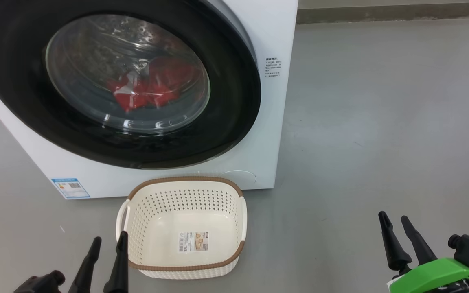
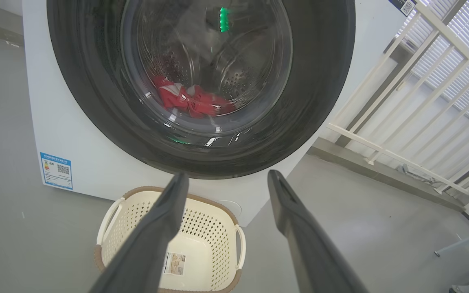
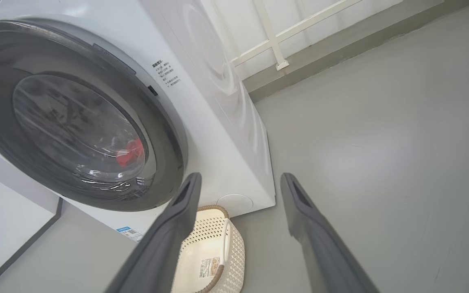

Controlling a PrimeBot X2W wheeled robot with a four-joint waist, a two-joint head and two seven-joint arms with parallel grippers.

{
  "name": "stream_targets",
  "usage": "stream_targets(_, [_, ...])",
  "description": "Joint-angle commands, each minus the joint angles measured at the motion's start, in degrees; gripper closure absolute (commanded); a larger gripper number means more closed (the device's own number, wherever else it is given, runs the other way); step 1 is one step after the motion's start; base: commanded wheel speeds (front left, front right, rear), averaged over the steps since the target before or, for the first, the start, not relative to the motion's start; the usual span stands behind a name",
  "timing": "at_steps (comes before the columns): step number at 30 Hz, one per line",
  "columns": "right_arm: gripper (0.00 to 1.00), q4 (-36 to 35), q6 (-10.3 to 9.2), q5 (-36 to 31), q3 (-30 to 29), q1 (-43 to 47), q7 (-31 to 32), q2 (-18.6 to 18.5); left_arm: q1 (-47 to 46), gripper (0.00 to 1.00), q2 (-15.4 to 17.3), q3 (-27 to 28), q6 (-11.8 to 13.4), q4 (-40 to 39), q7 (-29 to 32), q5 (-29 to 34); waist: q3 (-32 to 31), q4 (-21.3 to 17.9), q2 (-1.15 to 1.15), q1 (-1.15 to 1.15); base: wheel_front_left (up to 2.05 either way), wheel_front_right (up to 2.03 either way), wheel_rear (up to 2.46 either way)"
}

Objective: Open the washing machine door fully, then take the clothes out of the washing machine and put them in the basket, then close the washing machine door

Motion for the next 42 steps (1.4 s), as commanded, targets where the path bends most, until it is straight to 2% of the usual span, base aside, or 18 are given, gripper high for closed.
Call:
stream_targets(1, [0.00,-1.7,0.03,-1.9,0.7,-0.4,-0.8,-1.3,-0.4,0.00,1.1,1.0,-0.2,-1.9,-1.0,2.0,0.0,0.0,0.00,0.00,0.00,0.00,0.00])
stream_targets(13, [0.00,-2.5,0.03,-10.0,0.1,0.3,-3.0,-1.3,0.1,0.00,1.3,0.6,-0.2,-2.5,-3.1,10.9,-0.1,0.1,0.00,0.00,0.00,0.00,0.00])
stream_targets(34, [0.00,-3.2,0.03,-22.6,-2.0,2.2,-6.6,-0.7,1.1,0.00,1.0,1.8,-0.4,-1.1,-6.7,22.6,-1.3,0.1,0.00,0.00,0.00,0.00,0.00])
stream_targets(42, [0.00,-3.8,0.03,-24.6,-2.8,2.8,-7.5,-0.5,1.3,0.00,0.9,1.9,-0.4,0.1,-7.6,24.1,-1.4,-0.1,0.00,0.00,0.00,0.00,0.00])
